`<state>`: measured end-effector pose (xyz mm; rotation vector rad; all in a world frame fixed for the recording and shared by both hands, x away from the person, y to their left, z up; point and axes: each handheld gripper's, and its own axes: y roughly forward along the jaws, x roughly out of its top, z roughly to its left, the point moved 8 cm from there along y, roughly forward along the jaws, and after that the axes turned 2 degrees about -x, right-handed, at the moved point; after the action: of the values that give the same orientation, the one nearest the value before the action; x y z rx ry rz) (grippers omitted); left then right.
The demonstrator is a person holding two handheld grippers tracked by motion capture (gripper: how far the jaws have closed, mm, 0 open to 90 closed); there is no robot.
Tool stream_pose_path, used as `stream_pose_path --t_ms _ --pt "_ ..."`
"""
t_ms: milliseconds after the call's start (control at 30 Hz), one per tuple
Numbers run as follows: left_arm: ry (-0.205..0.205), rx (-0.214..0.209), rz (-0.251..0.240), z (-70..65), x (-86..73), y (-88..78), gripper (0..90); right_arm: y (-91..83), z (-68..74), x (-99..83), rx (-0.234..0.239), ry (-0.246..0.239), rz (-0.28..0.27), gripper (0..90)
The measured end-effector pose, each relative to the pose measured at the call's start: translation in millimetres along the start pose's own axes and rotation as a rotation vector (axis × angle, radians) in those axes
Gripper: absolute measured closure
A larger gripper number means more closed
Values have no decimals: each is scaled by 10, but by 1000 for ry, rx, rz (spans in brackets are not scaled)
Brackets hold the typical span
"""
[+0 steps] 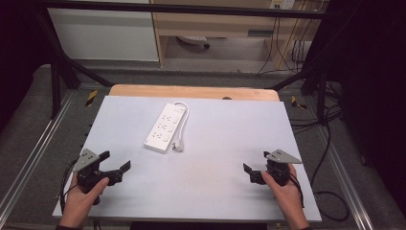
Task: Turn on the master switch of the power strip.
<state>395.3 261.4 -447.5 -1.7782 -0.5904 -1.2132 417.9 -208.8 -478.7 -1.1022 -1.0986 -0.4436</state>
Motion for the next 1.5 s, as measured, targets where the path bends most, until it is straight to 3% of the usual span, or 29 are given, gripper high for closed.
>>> stream_pose_path --t_ms 200,267,367,467,567,800,1000,1167,1367,1433,1500 --pt "-19 -32 -17 -28 43 40 71 -18 7 1 2 18 -8 50" --pt "-53 -50 -26 -39 71 71 75 -30 7 4 -6 23 -14 50" --pt "-37 -27 -9 -36 103 139 81 -44 4 15 -4 25 -21 49" --pt "-61 -41 9 -35 128 223 84 -50 12 25 -3 28 -27 50" --pt "-56 -49 10 -31 189 303 86 -42 18 23 -10 18 -26 53" --pt "-69 -72 2 -46 389 565 87 -55 22 24 -4 20 -25 51" --pt "-37 -77 14 -107 557 842 96 -70 3 19 -36 14 -21 45" --pt "-66 -78 13 -105 645 1056 110 -79 -13 19 -42 34 -24 44" --pt "-48 -67 11 -91 757 1247 112 -74 -11 23 -40 30 -24 43" --pt "-88 -86 5 -91 801 1301 112 -74 -14 22 -40 32 -25 42" --pt "-78 -71 15 -74 831 1358 113 -75 -22 21 -40 33 -25 41"
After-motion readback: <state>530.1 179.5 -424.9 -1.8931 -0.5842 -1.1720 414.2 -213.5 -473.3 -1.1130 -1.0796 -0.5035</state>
